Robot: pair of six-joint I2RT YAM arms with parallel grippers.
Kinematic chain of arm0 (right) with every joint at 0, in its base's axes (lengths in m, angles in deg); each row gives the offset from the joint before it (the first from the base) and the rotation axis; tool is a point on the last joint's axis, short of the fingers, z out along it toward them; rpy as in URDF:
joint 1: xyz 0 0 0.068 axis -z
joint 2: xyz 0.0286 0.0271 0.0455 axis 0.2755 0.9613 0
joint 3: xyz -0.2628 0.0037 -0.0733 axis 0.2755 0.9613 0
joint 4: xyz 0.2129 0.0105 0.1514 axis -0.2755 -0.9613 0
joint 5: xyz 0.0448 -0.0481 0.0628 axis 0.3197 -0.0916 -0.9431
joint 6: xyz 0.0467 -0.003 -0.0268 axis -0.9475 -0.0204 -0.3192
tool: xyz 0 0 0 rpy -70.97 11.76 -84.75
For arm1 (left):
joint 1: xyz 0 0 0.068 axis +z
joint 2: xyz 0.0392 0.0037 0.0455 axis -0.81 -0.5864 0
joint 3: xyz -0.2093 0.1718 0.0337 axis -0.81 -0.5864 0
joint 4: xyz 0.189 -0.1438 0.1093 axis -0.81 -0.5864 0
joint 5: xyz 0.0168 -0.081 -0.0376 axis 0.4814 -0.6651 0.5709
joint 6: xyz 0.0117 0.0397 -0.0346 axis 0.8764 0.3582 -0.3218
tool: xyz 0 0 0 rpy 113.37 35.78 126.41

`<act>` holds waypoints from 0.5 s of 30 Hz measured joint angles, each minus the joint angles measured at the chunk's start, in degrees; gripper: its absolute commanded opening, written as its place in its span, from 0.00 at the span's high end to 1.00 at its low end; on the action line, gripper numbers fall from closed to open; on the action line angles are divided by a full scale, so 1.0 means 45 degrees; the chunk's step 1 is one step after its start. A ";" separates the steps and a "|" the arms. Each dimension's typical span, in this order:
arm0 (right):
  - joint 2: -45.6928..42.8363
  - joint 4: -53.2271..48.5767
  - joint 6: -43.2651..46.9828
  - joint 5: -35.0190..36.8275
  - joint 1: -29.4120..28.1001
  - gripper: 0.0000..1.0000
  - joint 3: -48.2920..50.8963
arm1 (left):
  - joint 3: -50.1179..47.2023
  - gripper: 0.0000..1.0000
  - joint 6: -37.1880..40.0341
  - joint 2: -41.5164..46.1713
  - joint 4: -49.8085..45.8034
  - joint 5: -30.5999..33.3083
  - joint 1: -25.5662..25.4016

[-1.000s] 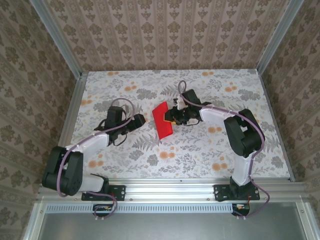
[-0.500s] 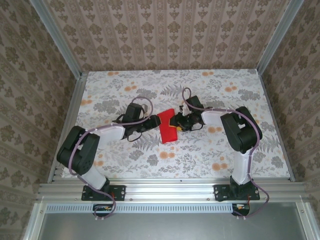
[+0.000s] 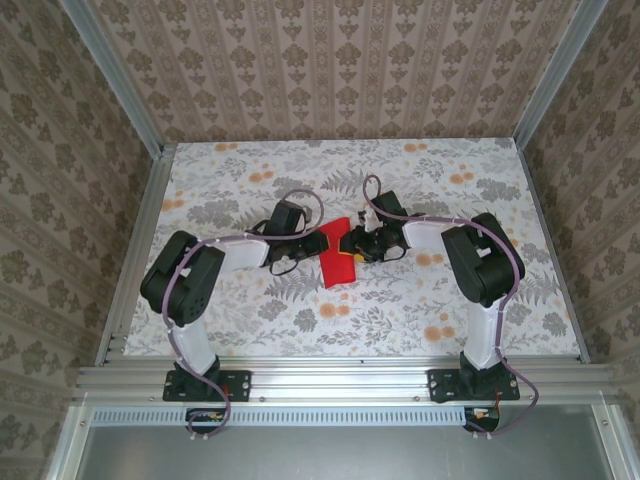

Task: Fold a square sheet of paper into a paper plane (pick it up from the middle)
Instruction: Hold the square sheet of paper at the center of the table.

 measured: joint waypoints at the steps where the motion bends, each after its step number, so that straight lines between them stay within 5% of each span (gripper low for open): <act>1: 0.0000 -0.0078 0.0034 0.0029 0.0000 0.57 -0.0034 | 0.0117 0.85 0.0039 -0.0146 -0.0083 0.0000 -0.0024; 15: -0.0418 -0.1501 0.0724 0.1209 0.0010 0.43 -0.0403 | 0.0860 0.92 0.0369 -0.0831 -0.1370 0.0063 -0.0253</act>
